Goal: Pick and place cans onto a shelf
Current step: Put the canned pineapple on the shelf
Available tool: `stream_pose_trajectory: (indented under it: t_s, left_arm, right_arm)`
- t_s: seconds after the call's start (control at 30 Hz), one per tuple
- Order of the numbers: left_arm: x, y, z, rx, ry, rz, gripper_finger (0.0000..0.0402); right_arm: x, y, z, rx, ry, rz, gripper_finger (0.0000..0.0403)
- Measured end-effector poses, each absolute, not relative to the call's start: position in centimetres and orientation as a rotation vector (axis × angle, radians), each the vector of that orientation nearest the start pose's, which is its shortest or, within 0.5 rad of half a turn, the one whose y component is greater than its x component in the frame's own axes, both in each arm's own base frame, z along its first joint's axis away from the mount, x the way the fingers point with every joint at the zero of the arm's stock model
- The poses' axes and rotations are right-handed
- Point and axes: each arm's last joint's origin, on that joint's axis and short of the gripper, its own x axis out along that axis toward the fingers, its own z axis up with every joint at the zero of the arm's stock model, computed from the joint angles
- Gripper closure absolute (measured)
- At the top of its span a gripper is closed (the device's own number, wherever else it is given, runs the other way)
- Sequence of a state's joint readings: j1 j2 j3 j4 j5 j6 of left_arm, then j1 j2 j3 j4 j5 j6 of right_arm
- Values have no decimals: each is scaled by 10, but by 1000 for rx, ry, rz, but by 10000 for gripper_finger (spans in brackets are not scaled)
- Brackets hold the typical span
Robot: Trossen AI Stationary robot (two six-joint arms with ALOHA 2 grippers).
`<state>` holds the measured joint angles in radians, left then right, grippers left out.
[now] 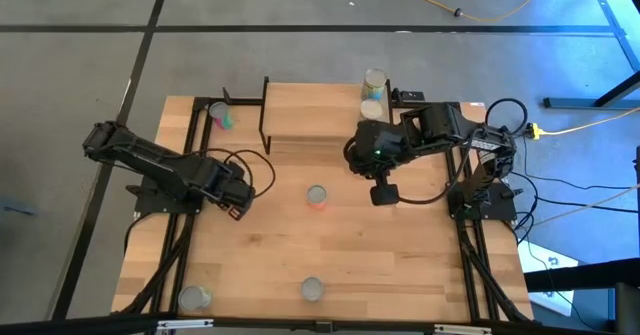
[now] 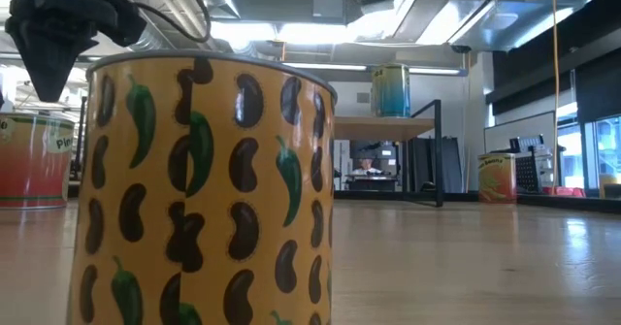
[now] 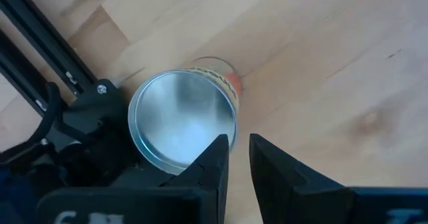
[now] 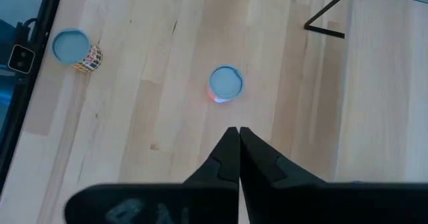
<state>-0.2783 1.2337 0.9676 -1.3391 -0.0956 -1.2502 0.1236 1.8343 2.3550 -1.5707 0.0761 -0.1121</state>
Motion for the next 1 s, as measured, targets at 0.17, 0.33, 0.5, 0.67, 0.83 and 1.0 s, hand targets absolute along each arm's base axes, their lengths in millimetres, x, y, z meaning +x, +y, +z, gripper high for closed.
stream_pose_trajectory:
  t_s: [0.17, 0.33, 0.5, 0.67, 0.83, 1.0]
  left_arm:
    - [181, -48, 245, -637, 1399, 823, 348]
    - [185, -49, 240, -610, 1413, 840, 348]
    - [188, -50, 236, -575, 1436, 839, 348]
    - [192, -51, 229, -542, 1478, 866, 348]
    - [196, -52, 221, -487, 1519, 881, 348]
    - [200, -53, 215, -412, 1573, 856, 348]
  right_arm:
    - [317, 36, 449, -204, 1043, 98, 399]
    - [317, 36, 449, -205, 1043, 98, 399]
    - [317, 36, 448, -205, 1043, 98, 399]
    - [317, 36, 449, -204, 1043, 97, 399]
    - [317, 36, 448, -204, 1043, 97, 399]
    - [317, 36, 448, -203, 1043, 97, 399]
